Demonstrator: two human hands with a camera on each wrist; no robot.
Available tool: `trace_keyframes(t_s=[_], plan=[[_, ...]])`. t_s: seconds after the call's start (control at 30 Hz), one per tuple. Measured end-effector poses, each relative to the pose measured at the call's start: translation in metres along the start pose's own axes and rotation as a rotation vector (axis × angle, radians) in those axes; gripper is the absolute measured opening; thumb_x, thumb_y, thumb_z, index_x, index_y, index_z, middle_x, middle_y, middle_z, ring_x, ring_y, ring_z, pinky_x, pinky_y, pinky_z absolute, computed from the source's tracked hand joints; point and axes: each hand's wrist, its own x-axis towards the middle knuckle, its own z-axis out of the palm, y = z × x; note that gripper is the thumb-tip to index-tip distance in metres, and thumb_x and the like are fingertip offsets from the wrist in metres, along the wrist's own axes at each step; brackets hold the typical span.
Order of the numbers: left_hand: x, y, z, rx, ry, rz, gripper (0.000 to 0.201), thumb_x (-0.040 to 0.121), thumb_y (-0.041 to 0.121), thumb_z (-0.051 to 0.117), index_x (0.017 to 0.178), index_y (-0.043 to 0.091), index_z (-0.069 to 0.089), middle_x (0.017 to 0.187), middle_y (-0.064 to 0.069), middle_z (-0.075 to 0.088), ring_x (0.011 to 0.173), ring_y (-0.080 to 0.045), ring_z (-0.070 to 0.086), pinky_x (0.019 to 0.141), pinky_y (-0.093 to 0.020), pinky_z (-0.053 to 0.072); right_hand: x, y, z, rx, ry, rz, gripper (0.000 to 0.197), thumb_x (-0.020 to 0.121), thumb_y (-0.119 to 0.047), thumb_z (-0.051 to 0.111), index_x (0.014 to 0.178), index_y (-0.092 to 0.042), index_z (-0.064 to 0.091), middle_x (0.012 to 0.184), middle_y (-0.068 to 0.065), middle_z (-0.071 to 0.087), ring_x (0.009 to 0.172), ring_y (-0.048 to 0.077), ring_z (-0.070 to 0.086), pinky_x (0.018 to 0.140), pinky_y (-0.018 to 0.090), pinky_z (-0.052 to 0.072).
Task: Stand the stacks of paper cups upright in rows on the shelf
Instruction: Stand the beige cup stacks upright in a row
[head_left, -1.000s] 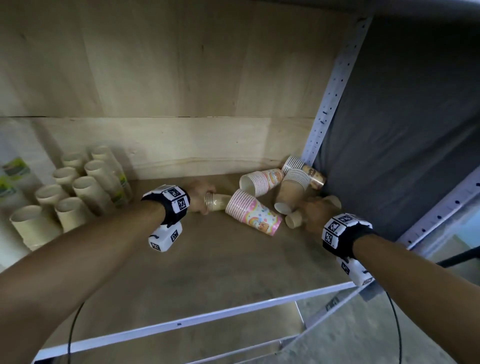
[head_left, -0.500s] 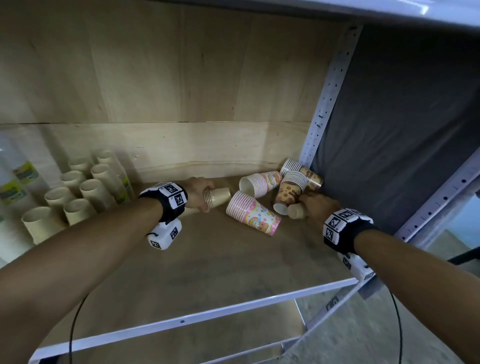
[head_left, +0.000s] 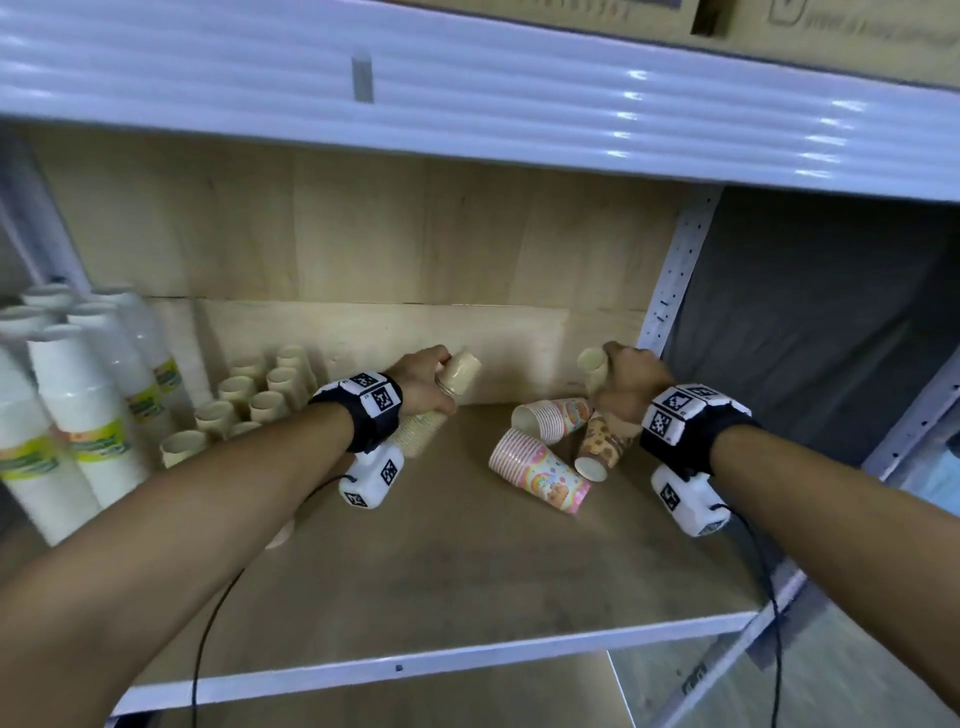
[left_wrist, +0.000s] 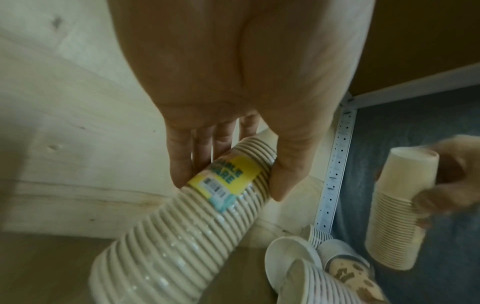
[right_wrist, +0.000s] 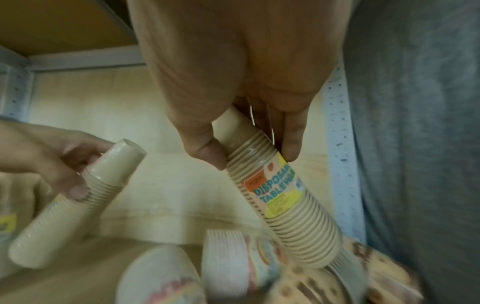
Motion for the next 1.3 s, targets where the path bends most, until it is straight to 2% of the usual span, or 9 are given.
trace_keyframes(t_s=[0.2, 0.3, 0.43, 0.53, 0.63, 0.83, 1.07, 1.2, 1.3], plan=[[-0.016, -0.003, -0.006, -0.066, 0.065, -0.034, 0.054, 0.068, 0.024, 0.081, 0.110, 0.022, 0.046, 0.101, 0.002, 0.063, 0.091, -0.021, 0.063, 0.077, -0.037, 0.054, 0.005, -0.059, -0.012, 0.220, -0.016, -0.152, 0.042, 0.069, -0.028, 0.072, 0.103, -0.018, 0.049, 0.086, -0.003, 0.053, 0.079, 0.018, 0.054, 0.058, 0.025, 0.038], [-0.023, -0.008, -0.003, -0.083, 0.083, -0.044, 0.056, 0.069, 0.022, 0.081, 0.113, 0.021, 0.045, 0.101, 0.001, 0.065, 0.089, -0.020, 0.064, 0.074, -0.034, 0.054, 0.002, -0.086, -0.005, 0.355, -0.066, -0.191, 0.036, 0.072, -0.022, 0.071, 0.095, -0.028, 0.045, 0.075, -0.012, 0.052, 0.065, 0.002, 0.051, 0.049, 0.018, 0.032], [-0.032, -0.017, 0.002, -0.104, 0.129, -0.088, 0.056, 0.068, 0.023, 0.082, 0.109, 0.018, 0.044, 0.100, 0.000, 0.064, 0.090, -0.022, 0.063, 0.080, -0.040, 0.055, 0.000, -0.114, 0.019, 0.451, -0.151, -0.180, 0.038, 0.070, -0.023, 0.072, 0.101, -0.024, 0.051, 0.090, -0.006, 0.059, 0.083, 0.014, 0.060, 0.059, 0.023, 0.044], [-0.037, -0.026, 0.006, -0.144, 0.161, -0.124, 0.059, 0.069, 0.021, 0.082, 0.114, 0.017, 0.043, 0.102, 0.000, 0.063, 0.094, -0.022, 0.061, 0.080, -0.037, 0.053, 0.000, -0.128, 0.040, 0.495, -0.206, -0.188, 0.043, 0.068, -0.026, 0.073, 0.106, -0.019, 0.055, 0.095, -0.003, 0.061, 0.085, 0.017, 0.061, 0.058, 0.024, 0.044], [-0.041, -0.034, 0.009, -0.164, 0.165, -0.147, 0.059, 0.069, 0.019, 0.083, 0.114, 0.018, 0.044, 0.103, 0.000, 0.062, 0.096, -0.021, 0.060, 0.081, -0.036, 0.052, -0.002, -0.135, 0.056, 0.529, -0.241, -0.176, 0.047, 0.067, -0.027, 0.073, 0.110, -0.017, 0.055, 0.102, 0.002, 0.063, 0.091, 0.020, 0.061, 0.065, 0.027, 0.047], [-0.048, -0.046, 0.019, -0.149, 0.166, -0.195, 0.061, 0.069, 0.017, 0.082, 0.116, 0.019, 0.044, 0.106, -0.001, 0.062, 0.099, -0.023, 0.061, 0.083, -0.039, 0.054, -0.004, -0.145, 0.081, 0.592, -0.285, -0.164, 0.050, 0.073, -0.021, 0.073, 0.118, -0.015, 0.053, 0.110, 0.001, 0.060, 0.098, 0.021, 0.058, 0.070, 0.027, 0.044], [-0.046, -0.050, 0.022, -0.156, 0.149, -0.192, 0.061, 0.072, 0.019, 0.081, 0.120, 0.019, 0.043, 0.113, -0.002, 0.061, 0.102, -0.022, 0.060, 0.089, -0.042, 0.053, -0.004, -0.142, 0.097, 0.707, -0.283, -0.131, 0.049, 0.073, -0.018, 0.070, 0.118, -0.020, 0.052, 0.112, 0.000, 0.062, 0.093, 0.018, 0.058, 0.073, 0.029, 0.047], [-0.042, -0.046, 0.016, -0.152, 0.129, -0.172, 0.051, 0.074, 0.026, 0.077, 0.113, 0.024, 0.043, 0.104, 0.002, 0.060, 0.099, -0.021, 0.060, 0.084, -0.039, 0.053, -0.001, -0.138, 0.094, 0.701, -0.294, -0.143, 0.053, 0.075, -0.019, 0.072, 0.123, -0.017, 0.050, 0.112, 0.001, 0.059, 0.098, 0.020, 0.058, 0.071, 0.027, 0.044], [-0.038, -0.039, 0.009, -0.140, 0.150, -0.143, 0.052, 0.079, 0.027, 0.076, 0.120, 0.021, 0.044, 0.100, 0.003, 0.058, 0.095, -0.021, 0.059, 0.073, -0.029, 0.047, 0.005, -0.139, 0.089, 0.652, -0.264, -0.167, 0.058, 0.072, -0.033, 0.078, 0.121, -0.017, 0.050, 0.110, 0.001, 0.060, 0.098, 0.020, 0.058, 0.072, 0.028, 0.045]])
